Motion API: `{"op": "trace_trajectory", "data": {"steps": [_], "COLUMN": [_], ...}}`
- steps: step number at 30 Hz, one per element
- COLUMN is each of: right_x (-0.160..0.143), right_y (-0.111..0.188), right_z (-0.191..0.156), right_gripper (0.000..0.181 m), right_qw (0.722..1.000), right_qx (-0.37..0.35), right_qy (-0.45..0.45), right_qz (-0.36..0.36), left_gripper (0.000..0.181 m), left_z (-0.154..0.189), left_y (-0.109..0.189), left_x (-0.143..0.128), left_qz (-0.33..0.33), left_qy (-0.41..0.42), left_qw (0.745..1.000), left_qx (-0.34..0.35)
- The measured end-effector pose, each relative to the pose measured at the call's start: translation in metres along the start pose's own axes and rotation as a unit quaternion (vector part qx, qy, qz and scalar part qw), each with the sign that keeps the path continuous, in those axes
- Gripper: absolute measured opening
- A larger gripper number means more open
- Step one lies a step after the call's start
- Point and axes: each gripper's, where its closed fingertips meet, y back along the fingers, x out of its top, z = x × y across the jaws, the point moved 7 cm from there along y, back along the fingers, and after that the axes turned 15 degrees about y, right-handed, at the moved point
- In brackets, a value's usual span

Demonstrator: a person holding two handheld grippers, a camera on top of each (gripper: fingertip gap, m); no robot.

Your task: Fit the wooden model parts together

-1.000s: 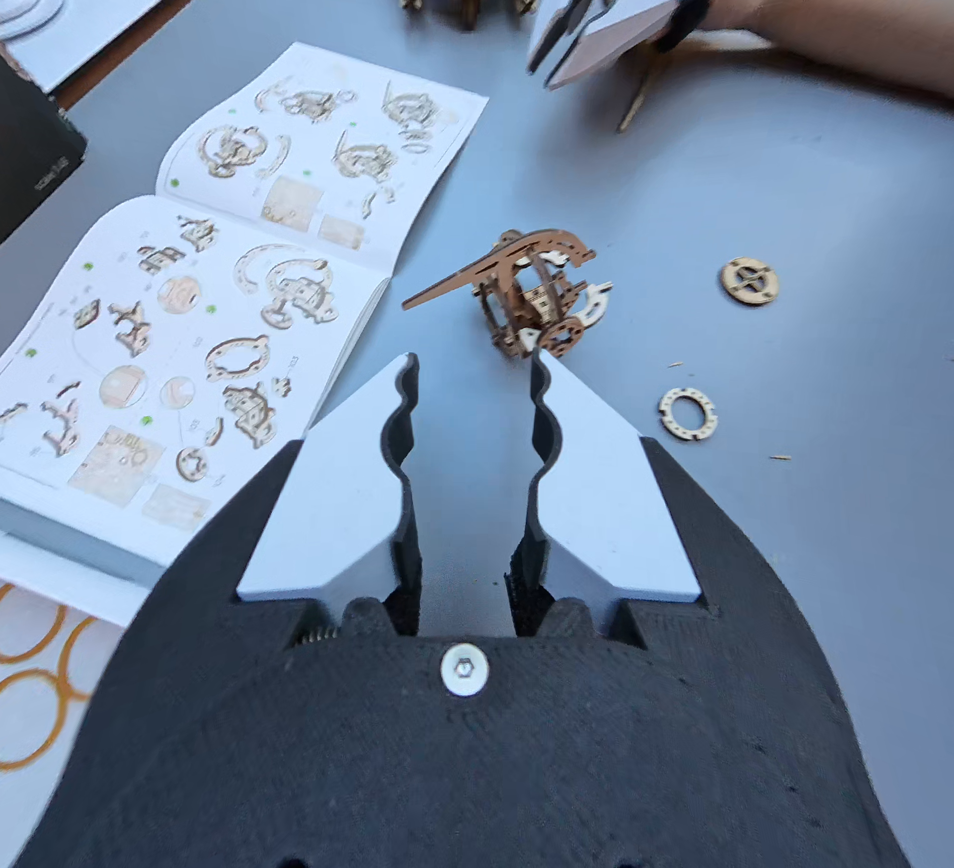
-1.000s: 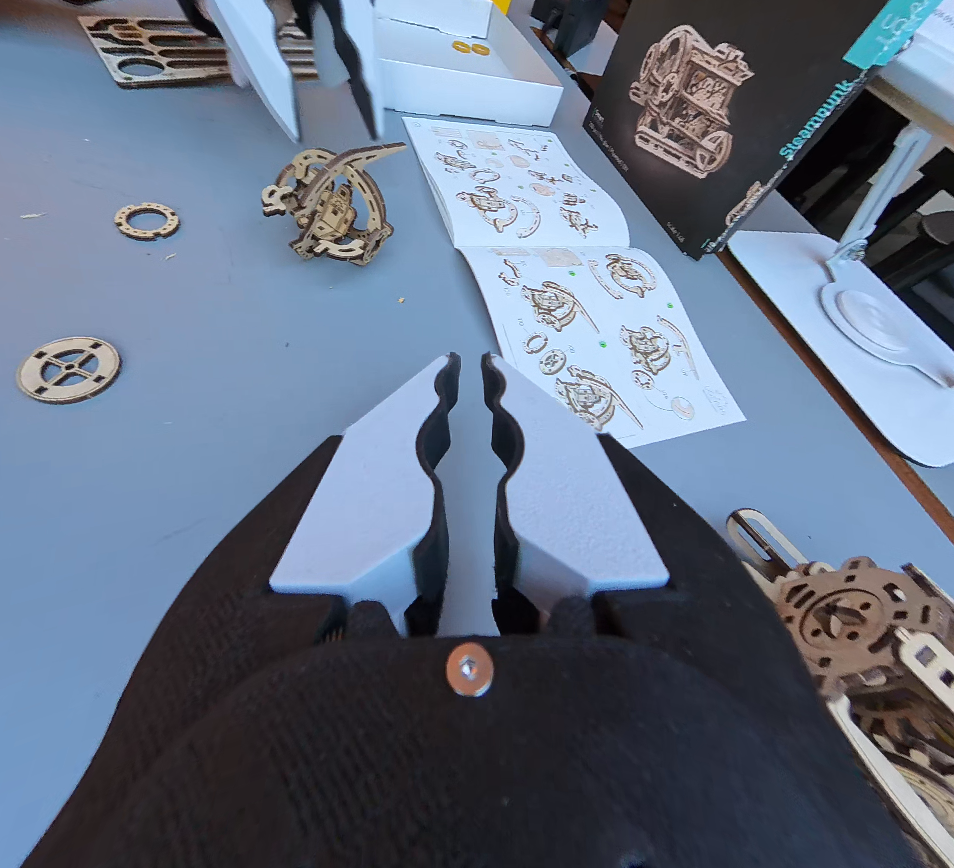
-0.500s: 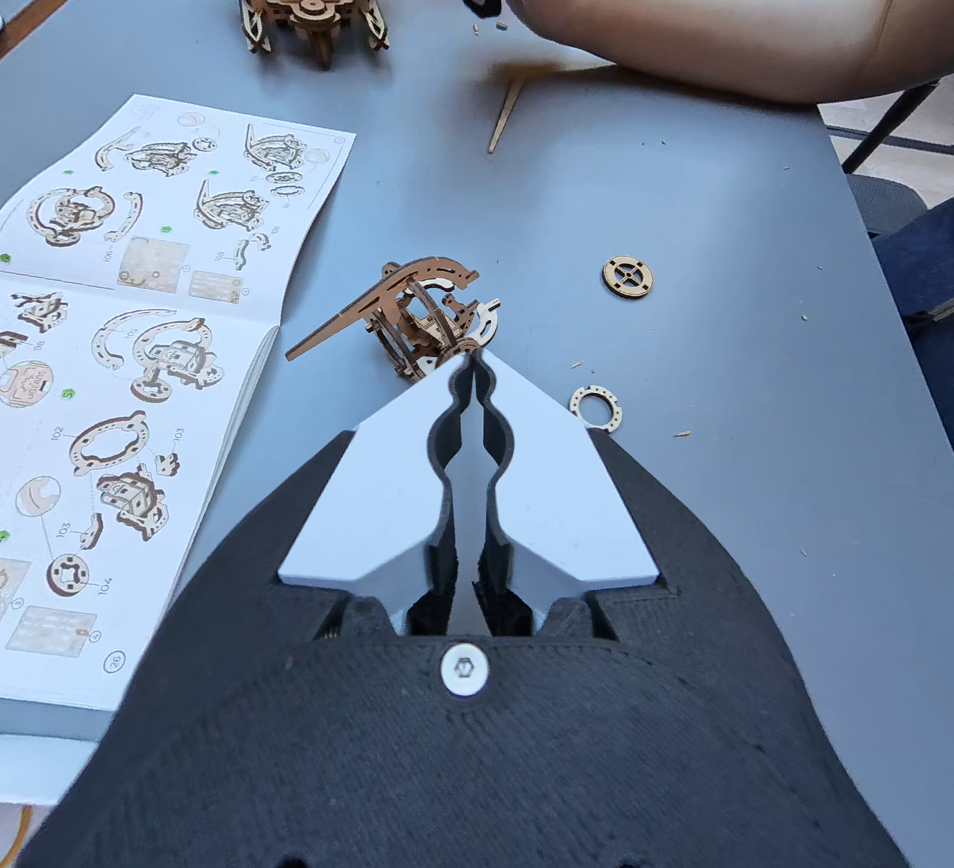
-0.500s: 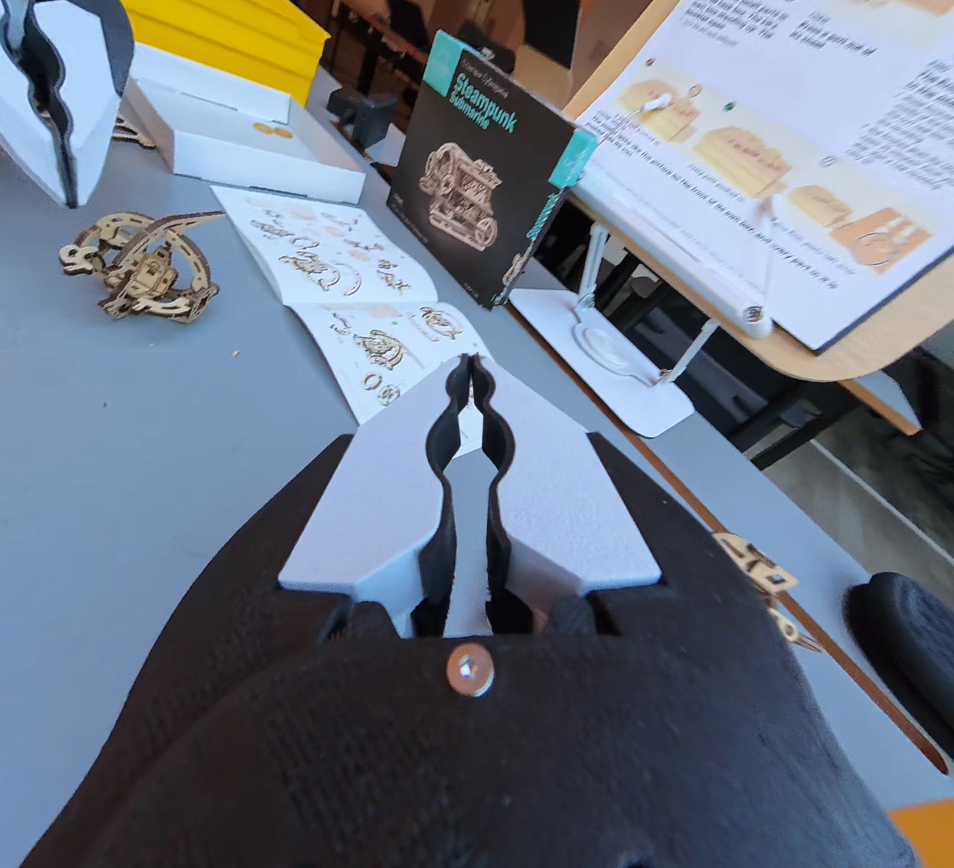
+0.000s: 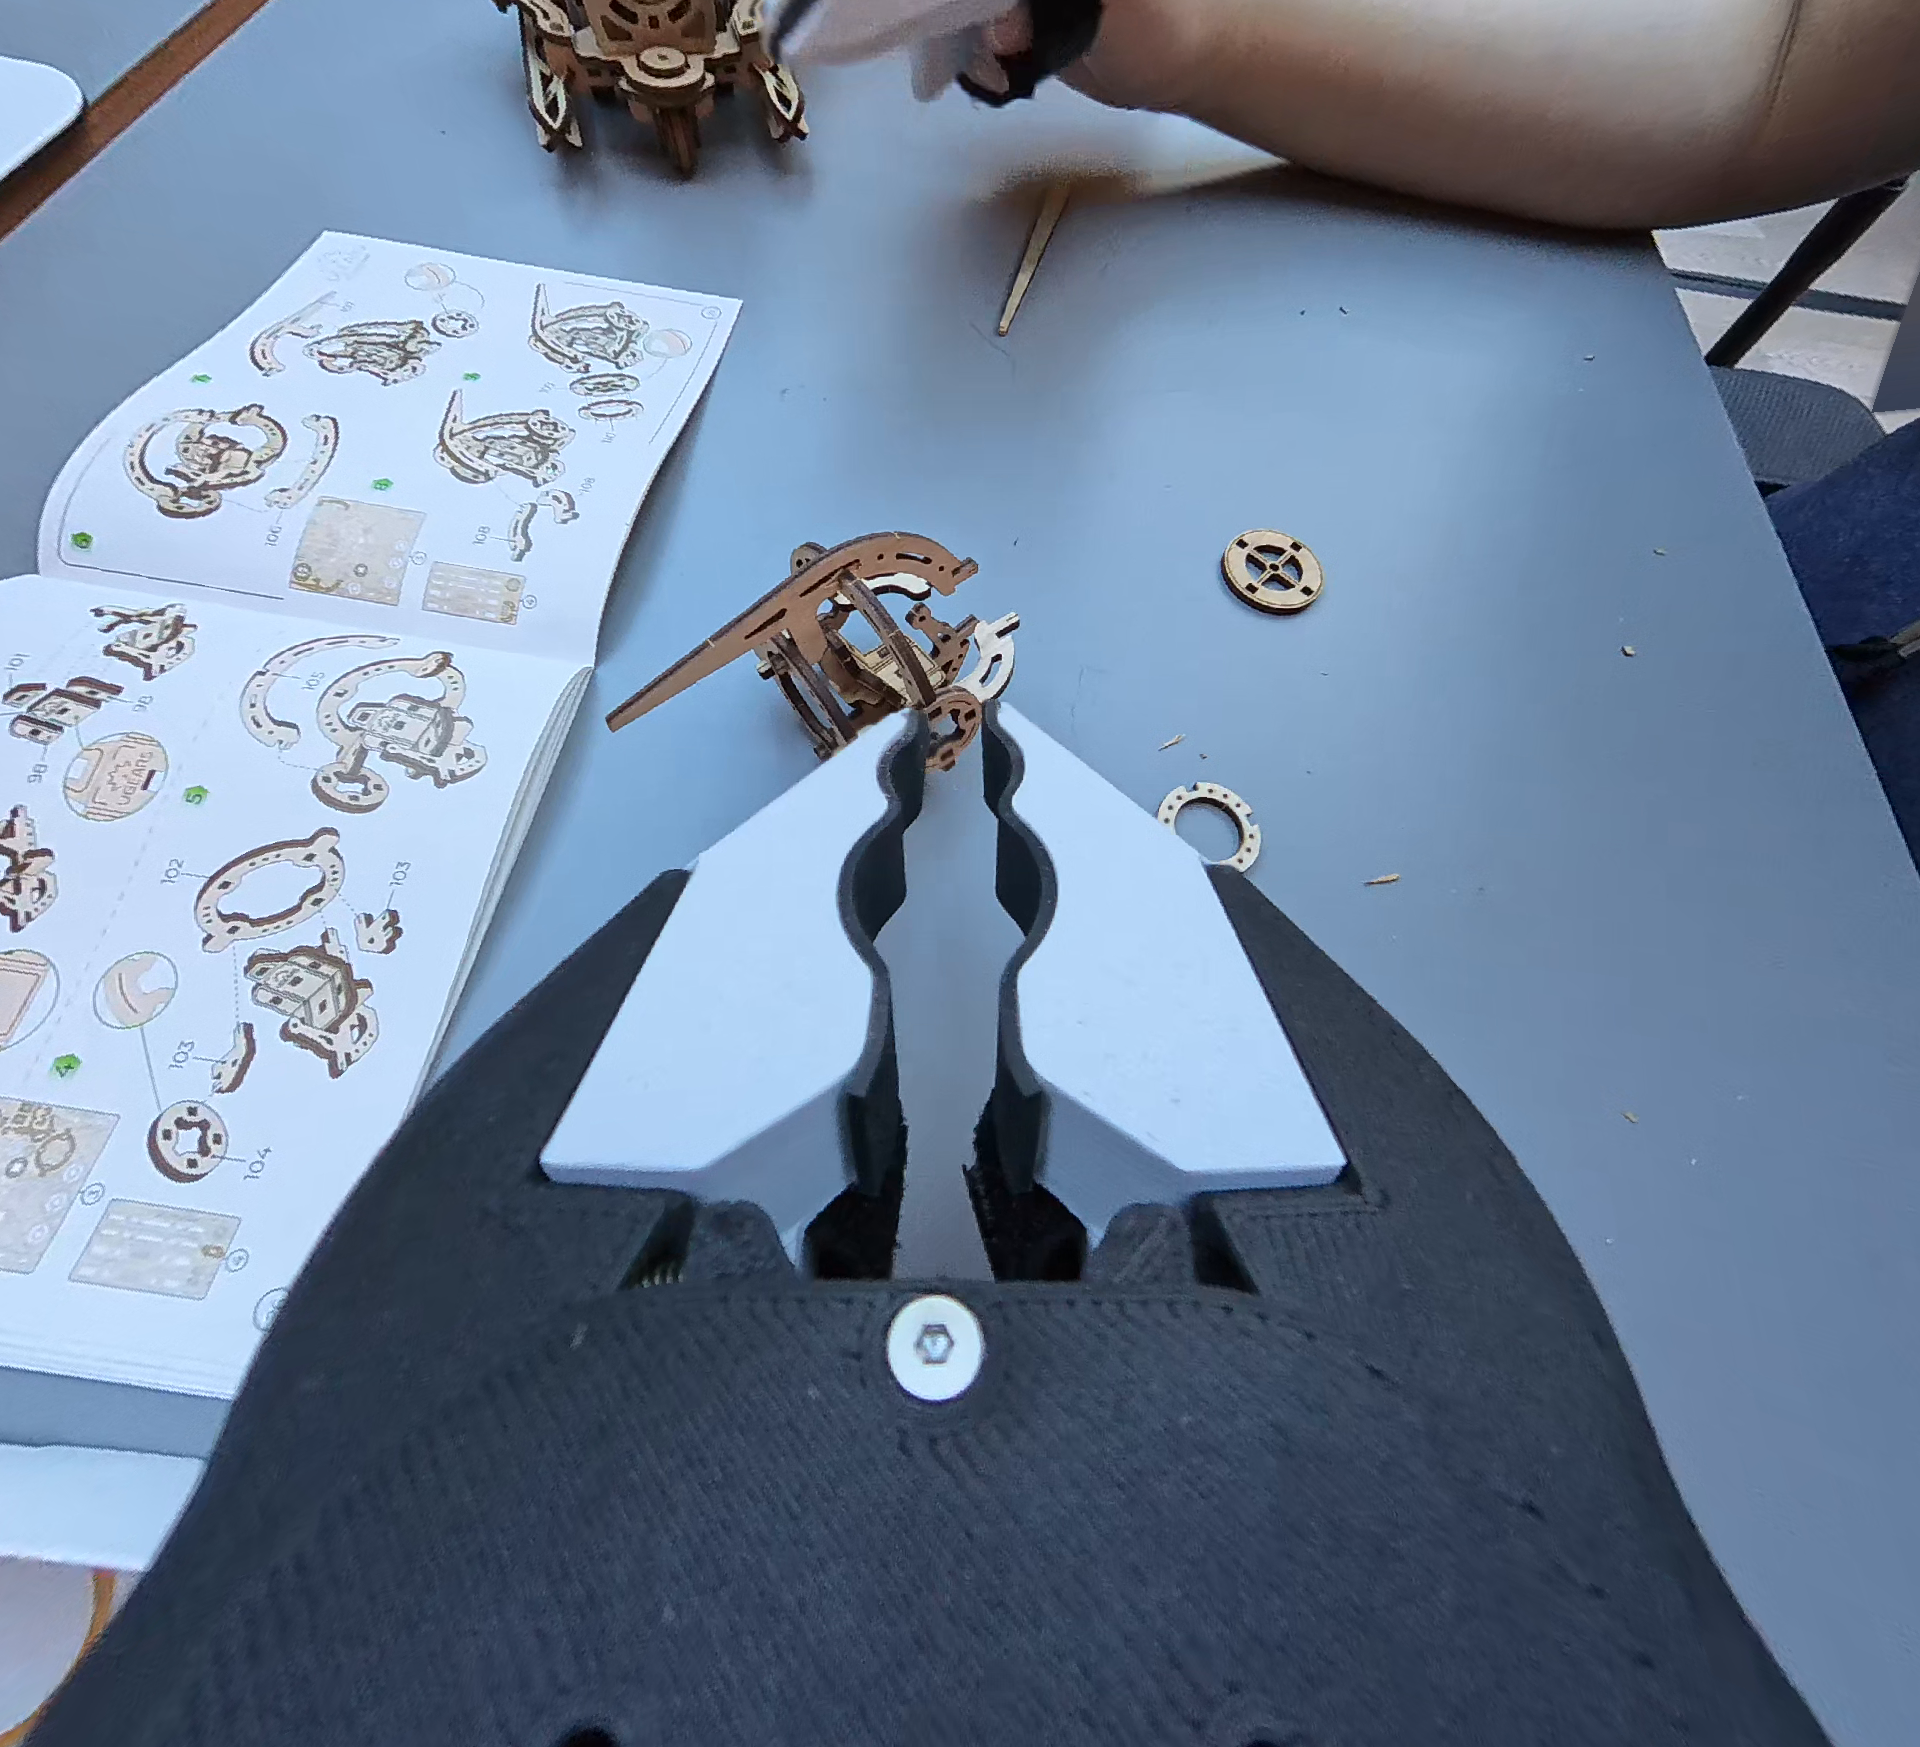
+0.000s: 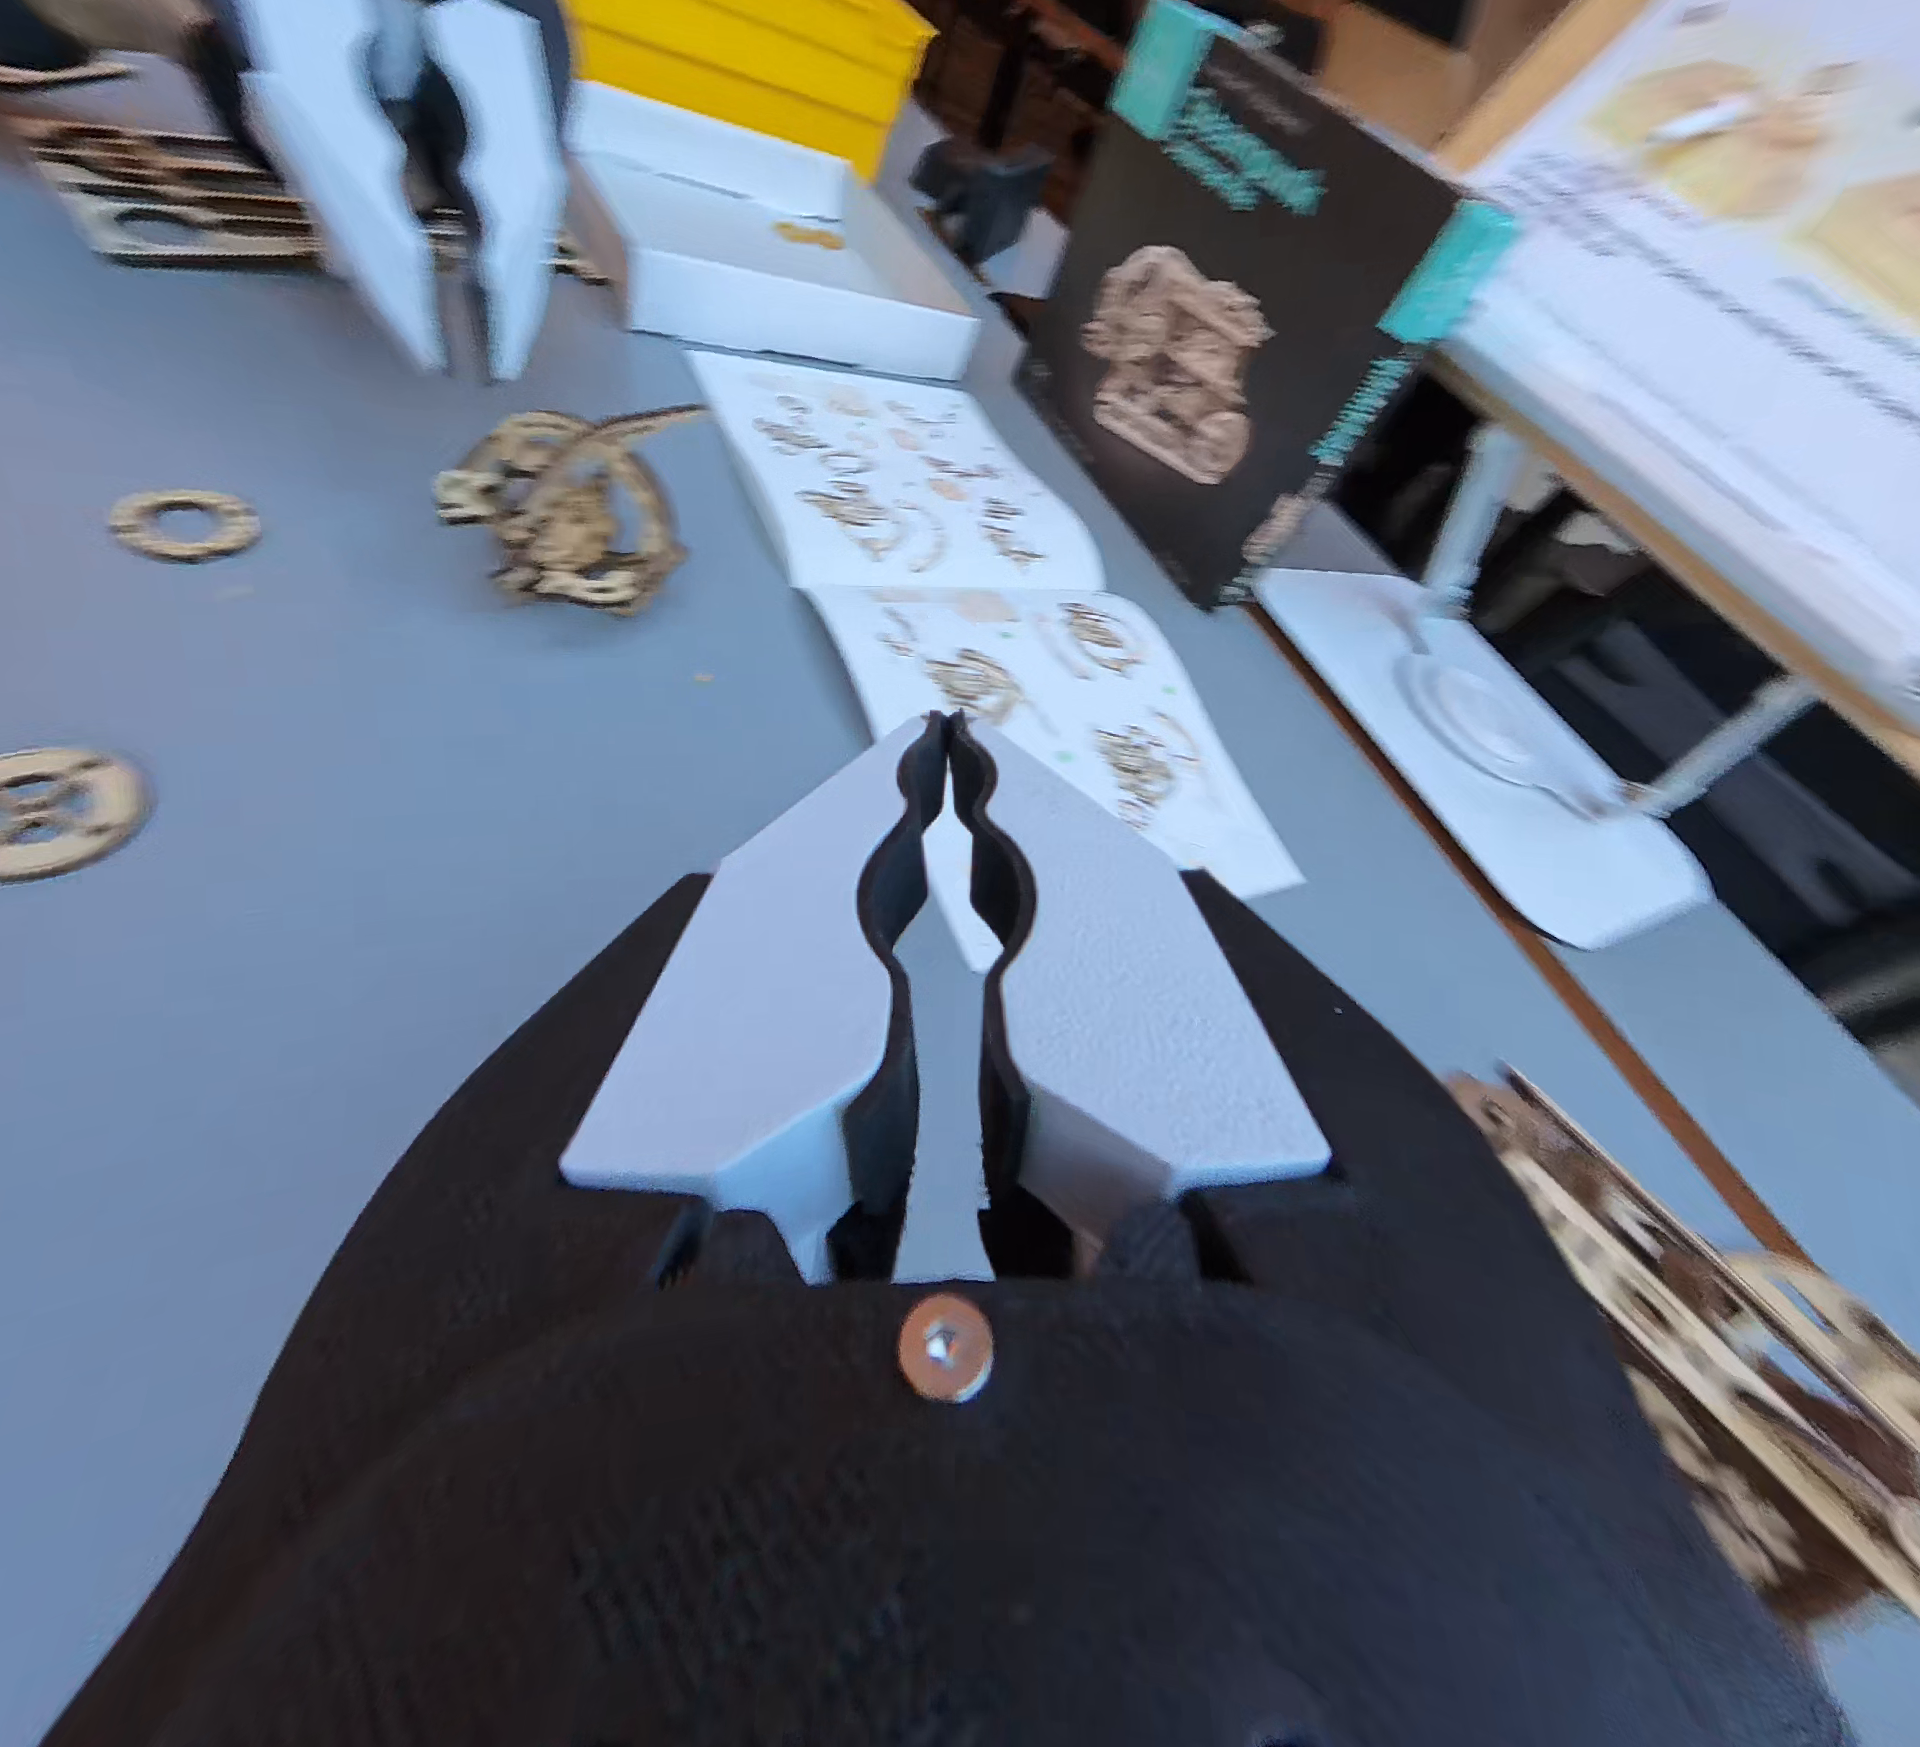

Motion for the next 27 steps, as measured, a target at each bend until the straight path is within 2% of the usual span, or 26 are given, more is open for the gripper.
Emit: {"op": "trace_trajectory", "data": {"steps": [2,4,5,7,9,13,16,20,27], "right_x": [0.013,0.027,0.035,0.049,0.055,0.050,0.046,0.032,0.025], "right_y": [-0.006,-0.012,-0.014,-0.015,-0.016,-0.025,-0.030,-0.040,-0.057], "right_z": [-0.015,-0.029,-0.039,-0.061,-0.082,-0.094,-0.088,-0.073,-0.073], "right_gripper": [0.002,0.017,0.026,0.033,0.036,0.033,0.028,0.027,0.027], "right_qw": [0.997,0.989,0.978,0.951,0.936,0.945,0.953,0.977,0.977], "right_qx": [0.073,0.147,0.202,0.299,0.346,0.324,0.302,0.211,0.206], "right_qy": [0.002,-0.026,-0.051,-0.078,-0.056,0.014,-0.018,-0.022,-0.048], "right_qz": [0.014,0.003,-0.012,-0.029,-0.038,-0.039,-0.009,-0.023,-0.035], "left_gripper": [0.011,0.012,0.012,0.012,0.014,0.019,0.020,0.020,0.026], "left_z": [0.000,0.001,0.001,0.001,0.000,-0.004,-0.003,-0.004,-0.004], "left_y": [0.001,0.003,0.003,0.005,0.005,0.004,0.002,-0.004,-0.011], "left_x": [0.001,0.003,0.003,0.004,0.003,0.001,0.000,-0.006,-0.009], "left_qz": [0.004,0.008,0.010,0.013,0.010,0.001,-0.006,-0.037,-0.074], "left_qy": [0.001,0.001,0.001,0.002,0.006,0.014,0.007,-0.007,-0.024], "left_qw": [1.000,1.000,1.000,1.000,1.000,1.000,1.000,0.998,0.994], "left_qx": [0.000,-0.001,0.000,-0.001,0.002,0.010,0.018,0.040,0.074]}}
